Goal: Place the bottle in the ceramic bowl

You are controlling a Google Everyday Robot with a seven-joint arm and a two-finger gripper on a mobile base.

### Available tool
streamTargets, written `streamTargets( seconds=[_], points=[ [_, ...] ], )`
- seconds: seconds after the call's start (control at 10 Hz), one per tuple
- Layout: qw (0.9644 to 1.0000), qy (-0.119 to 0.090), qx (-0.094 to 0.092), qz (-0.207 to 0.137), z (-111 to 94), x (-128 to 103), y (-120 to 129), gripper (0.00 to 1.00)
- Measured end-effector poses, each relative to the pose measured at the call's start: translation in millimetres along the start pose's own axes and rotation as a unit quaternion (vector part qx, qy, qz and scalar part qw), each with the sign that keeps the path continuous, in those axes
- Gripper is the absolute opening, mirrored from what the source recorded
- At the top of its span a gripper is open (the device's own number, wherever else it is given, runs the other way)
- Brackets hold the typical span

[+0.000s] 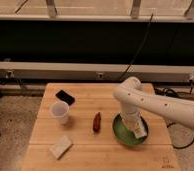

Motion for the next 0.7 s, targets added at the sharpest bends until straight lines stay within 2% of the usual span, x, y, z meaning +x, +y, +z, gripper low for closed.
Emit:
streamTargets(
  seconds=[0.2, 0.3, 0.4, 0.5, 0.7],
  points=[
    [0.9994, 0.000, 0.005, -0.033, -8, -10, -1, 0.00],
    [0.9989, 0.001, 0.014, -0.044, -14, -13, -1, 0.01],
    [0.9982, 0.002, 0.029, -0.052, -24, -17, 0, 0.07],
    [0.9981, 0.001, 0.038, -0.049, -33, -16, 4, 0.18],
    [0.9987, -0.003, 0.031, -0.040, -38, -13, 5, 0.40]
  ],
)
